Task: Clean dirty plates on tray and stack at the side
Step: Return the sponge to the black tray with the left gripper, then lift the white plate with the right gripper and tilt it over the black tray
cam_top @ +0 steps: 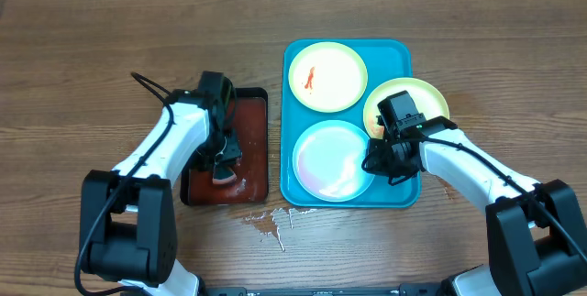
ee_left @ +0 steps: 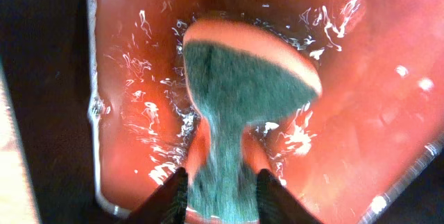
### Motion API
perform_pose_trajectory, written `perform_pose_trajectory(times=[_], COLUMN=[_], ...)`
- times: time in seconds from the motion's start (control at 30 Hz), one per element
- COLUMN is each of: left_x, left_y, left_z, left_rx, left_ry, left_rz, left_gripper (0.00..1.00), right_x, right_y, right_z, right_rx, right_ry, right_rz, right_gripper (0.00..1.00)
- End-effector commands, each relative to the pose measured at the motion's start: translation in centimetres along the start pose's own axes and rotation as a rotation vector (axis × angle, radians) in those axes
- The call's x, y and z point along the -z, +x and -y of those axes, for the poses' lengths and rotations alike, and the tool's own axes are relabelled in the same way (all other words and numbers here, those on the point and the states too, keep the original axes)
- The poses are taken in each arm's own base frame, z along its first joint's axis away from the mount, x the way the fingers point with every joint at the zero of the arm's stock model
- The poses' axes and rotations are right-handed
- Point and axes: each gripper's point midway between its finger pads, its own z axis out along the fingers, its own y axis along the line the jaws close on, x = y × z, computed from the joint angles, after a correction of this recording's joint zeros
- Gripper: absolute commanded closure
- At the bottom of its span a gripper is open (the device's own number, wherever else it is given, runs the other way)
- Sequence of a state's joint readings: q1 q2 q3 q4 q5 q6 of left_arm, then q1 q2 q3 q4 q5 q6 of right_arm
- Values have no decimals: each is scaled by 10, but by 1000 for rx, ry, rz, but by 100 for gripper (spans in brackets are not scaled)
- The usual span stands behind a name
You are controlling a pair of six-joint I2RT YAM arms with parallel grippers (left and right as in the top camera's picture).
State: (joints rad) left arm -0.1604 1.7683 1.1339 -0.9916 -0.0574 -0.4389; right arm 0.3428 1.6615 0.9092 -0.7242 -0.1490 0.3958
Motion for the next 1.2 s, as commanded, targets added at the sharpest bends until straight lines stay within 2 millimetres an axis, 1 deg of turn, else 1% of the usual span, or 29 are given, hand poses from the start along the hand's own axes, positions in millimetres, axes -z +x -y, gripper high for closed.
perform_pose_trajectory(times=[0.0,0.07,0.13,0.17,0.23,0.3,0.4,0.43,0.47,0.53,0.57,0.6,0.63,0.7,0.77,0.8,0.9,0.97,1.03,1.17], left_x=[32,51,73,87,113,145,194,207,222,248,254,262,268,275,280,281,280,276,271,267], left_y=[-17,-23,-30,-33,-39,-45,-49,-49,-49,-45,-43,-39,-36,-26,-18,-13,-8,-6,-5,-8], left_z=[10,8,6,5,2,-2,-11,-13,-15,-21,-24,-28,-30,-34,-36,-38,-43,-48,-53,-61], left_rx=[-1,13,26,33,47,67,105,113,121,132,137,141,144,143,135,138,148,158,168,183], left_ry=[85,104,131,151,198,261,365,394,430,483,487,493,496,495,495,486,459,427,396,347], left_rz=[22,38,67,87,130,188,279,303,333,387,403,426,443,463,472,473,470,461,449,456], left_gripper=[62,58,56,54,45,37,12,5,0,0,0,0,0,0,0,0,0,0,0,0], right_x=[26,42,59,70,88,105,125,128,130,133,133,132,130,125,115,105,83,74,75,94], right_y=[-15,-22,-30,-34,-41,-48,-55,-55,-56,-56,-56,-55,-55,-55,-54,-53,-51,-49,-46,-43], right_z=[-9,-13,-18,-24,-39,-58,-94,-107,-123,-154,-160,-174,-185,-200,-209,-214,-216,-214,-216,-225], right_rx=[14,33,58,94,172,244,356,390,415,467,477,497,512,529,548,550,536,547,559,566], right_ry=[10,34,73,88,100,105,88,66,35,-25,-36,-62,-78,-79,-51,-24,60,122,147,177], right_rz=[45,70,102,120,155,203,294,319,353,416,427,449,469,506,527,538,554,574,594,672], right_gripper=[96,96,96,96,96,96,96,96,96,96,96,96,96,96,96,96,96,96,96,96])
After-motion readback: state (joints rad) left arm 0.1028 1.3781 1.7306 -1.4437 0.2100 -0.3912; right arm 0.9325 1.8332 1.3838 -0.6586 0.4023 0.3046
